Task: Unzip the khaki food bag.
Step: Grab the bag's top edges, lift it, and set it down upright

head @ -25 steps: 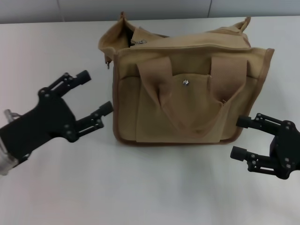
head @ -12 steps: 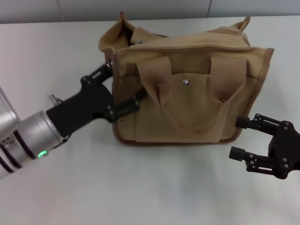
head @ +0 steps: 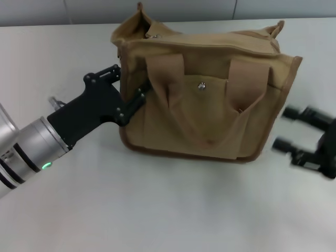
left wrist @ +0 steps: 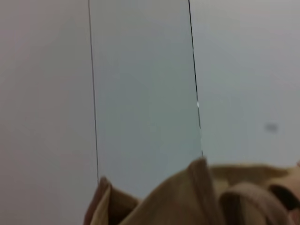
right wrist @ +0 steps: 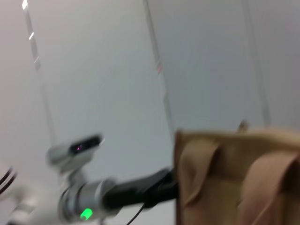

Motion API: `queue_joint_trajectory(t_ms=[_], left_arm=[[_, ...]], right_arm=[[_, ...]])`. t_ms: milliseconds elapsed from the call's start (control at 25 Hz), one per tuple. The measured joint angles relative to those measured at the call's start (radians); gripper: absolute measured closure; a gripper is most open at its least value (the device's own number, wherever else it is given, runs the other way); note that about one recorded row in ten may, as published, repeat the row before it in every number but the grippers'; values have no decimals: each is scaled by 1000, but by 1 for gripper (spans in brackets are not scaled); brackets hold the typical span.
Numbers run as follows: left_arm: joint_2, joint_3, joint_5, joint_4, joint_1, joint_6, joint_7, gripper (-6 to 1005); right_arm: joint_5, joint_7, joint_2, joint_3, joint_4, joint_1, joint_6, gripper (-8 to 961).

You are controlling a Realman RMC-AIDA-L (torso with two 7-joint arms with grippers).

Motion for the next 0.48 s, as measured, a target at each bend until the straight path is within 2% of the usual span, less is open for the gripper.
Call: queue_joint_trajectory(t_ms=[40,80,160,320,480], left_arm=[[0,-10,-1,-1,-7,18,4,479],[0,-10,-1,-1,-7,18,4,528],[0,-9,-3,-1,-27,24,6,624],[0,-3,1,-5,-52,-12,6,819],[0,-3,1,-7,-48,-9,7,893]], right_arm=[[83,-2,0,19,0,-22,-17,162],[83,-2,0,19,0,-22,-17,162],[184,-3,-2,28,0,-48,-31,162],[214,3,-5,28,-1,-56,-51,162],[216,2,-3,28,-1,-56,-49,163]])
